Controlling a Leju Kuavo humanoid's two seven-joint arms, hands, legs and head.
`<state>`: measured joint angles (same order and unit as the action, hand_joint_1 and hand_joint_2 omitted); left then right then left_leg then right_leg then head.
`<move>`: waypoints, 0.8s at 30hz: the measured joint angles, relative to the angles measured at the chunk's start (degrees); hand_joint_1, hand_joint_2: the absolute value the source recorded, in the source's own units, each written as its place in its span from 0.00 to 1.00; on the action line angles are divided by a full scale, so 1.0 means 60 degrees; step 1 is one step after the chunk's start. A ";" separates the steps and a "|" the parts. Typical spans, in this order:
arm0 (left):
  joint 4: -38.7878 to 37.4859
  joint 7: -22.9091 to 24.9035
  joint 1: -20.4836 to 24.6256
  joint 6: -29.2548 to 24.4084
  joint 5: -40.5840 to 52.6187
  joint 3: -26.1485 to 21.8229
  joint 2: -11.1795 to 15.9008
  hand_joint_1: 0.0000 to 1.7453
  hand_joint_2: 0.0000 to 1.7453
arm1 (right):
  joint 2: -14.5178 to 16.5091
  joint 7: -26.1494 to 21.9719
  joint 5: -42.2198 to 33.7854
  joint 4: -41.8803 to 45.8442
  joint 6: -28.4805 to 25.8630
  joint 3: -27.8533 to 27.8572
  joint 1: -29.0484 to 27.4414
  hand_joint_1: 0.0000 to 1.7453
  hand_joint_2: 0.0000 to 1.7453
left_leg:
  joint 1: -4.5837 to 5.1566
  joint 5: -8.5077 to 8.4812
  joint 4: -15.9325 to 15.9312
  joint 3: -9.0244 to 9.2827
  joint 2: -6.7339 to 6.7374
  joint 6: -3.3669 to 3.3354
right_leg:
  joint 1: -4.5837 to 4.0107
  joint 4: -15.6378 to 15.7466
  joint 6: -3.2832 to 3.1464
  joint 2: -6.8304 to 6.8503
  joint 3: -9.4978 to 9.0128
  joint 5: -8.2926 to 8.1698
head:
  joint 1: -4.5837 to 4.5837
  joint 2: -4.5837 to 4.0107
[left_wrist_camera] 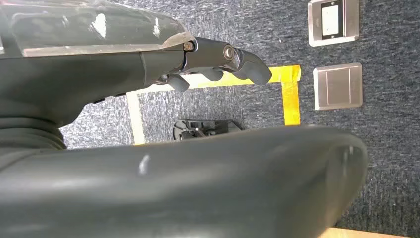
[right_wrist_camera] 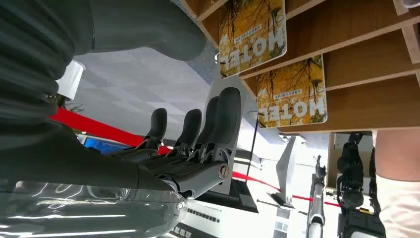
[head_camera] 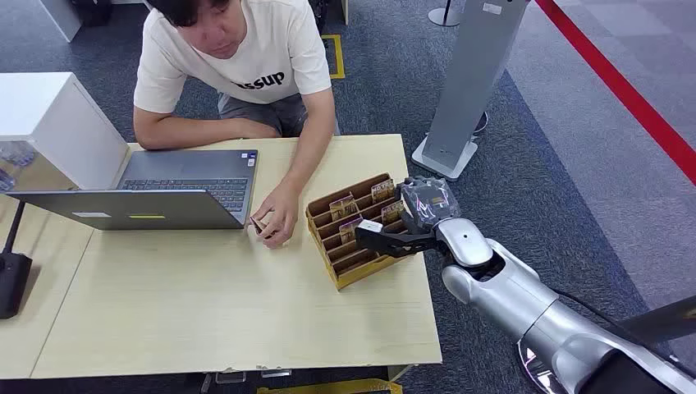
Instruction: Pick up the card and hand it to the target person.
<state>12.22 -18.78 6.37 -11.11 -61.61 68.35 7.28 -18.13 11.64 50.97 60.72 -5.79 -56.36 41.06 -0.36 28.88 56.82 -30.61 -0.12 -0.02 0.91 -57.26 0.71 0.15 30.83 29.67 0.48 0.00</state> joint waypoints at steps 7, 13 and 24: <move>0.0000 0.0000 0.0000 0.0008 0.0000 0.0000 0.0001 0.00 0.00 | 0.0092 -0.0014 -0.0036 -0.0036 0.0000 -0.0050 -0.0001 0.54 1.00 | 0.0000 0.0000 0.0000 0.0000 0.0000 0.0000 | 0.0000 0.0000 0.0000 0.0000 0.0000 0.0000 | -0.0001 0.0000; 0.0000 0.0000 -0.0002 0.0006 0.0000 0.0000 0.0003 0.00 0.00 | 0.0179 -0.0058 -0.0116 -0.0084 -0.0041 -0.0116 -0.0005 0.57 1.00 | 0.0000 0.0000 0.0000 0.0000 0.0000 0.0000 | 0.0000 0.0000 0.0000 0.0000 0.0000 0.0000 | -0.0001 0.0000; 0.0000 0.0000 -0.0014 0.0006 -0.0011 0.0000 0.0003 0.00 0.00 | 0.0309 -0.0140 -0.0203 -0.0276 -0.0139 -0.0238 0.0007 0.36 1.00 | 0.0000 0.0000 0.0000 0.0001 0.0000 0.0000 | 0.0000 0.0000 0.0000 0.0000 -0.0001 0.0000 | -0.0003 0.0000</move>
<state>12.22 -18.78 6.29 -11.08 -61.68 68.35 7.30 -16.28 10.80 49.75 59.06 -6.63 -57.78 41.10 -0.36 28.88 56.82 -30.61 -0.12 -0.02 0.91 -57.27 0.71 0.15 30.82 29.67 0.46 0.00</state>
